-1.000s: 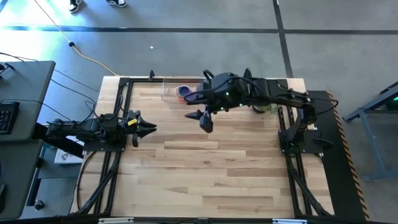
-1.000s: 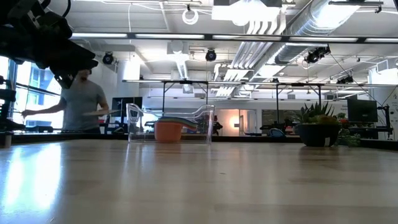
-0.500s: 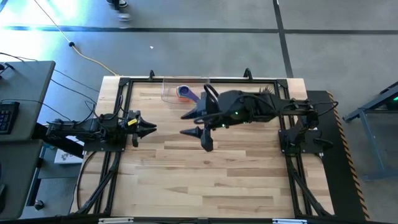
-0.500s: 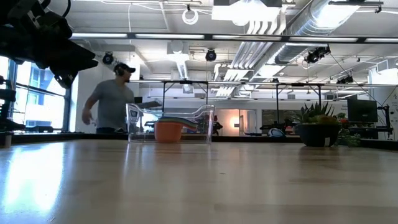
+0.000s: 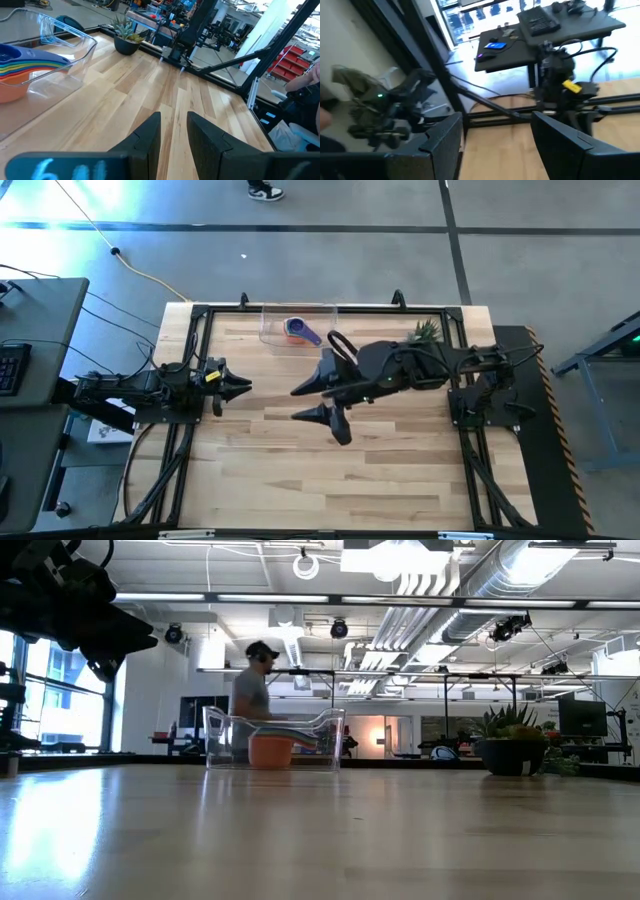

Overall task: Nest measuring cups in basket
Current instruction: Return to Home Position

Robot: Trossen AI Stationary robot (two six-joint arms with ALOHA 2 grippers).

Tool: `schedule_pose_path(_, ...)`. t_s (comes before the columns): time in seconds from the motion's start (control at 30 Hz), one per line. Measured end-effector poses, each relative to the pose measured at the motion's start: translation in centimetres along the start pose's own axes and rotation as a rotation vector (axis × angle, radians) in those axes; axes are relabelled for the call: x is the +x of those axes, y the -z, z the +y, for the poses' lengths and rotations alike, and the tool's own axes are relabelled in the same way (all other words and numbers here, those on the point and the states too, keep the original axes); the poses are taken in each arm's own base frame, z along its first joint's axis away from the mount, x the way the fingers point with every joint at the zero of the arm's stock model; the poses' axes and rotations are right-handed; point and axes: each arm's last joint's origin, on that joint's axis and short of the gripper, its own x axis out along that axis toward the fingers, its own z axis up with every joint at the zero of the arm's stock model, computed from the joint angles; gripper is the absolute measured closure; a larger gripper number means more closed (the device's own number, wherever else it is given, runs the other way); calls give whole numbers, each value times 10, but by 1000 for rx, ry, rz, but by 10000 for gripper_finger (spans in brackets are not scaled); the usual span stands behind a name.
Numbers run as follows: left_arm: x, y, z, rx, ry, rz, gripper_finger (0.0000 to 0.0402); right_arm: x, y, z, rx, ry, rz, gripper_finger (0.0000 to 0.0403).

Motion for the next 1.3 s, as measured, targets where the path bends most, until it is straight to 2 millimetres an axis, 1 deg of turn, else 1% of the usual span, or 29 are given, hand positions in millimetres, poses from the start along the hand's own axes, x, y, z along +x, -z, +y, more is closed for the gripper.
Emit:
schedule_pose_path(0.23,0,0,0,0,0,0,316,0,1,4,78,-156,53,174)
schedule_pose_path(0.4,0,0,0,0,0,0,316,-1,2,6,65,-219,73,174)
schedule_pose_path(0.5,0,0,0,0,0,0,316,-1,2,6,72,-225,76,174)
schedule_pose_path(0.6,0,0,0,0,0,0,316,-1,3,9,42,-237,78,174)
schedule_pose_path(0.83,0,0,0,0,0,0,316,-2,7,19,-7,-303,99,174)
schedule_pose_path(0.97,0,0,0,0,0,0,316,-3,11,29,-36,-327,117,174)
schedule_pose_path(1.17,0,0,0,0,0,0,316,-5,17,37,-56,-289,134,174)
schedule_pose_path(1.3,0,0,0,0,0,0,316,-7,16,38,-89,-318,138,174)
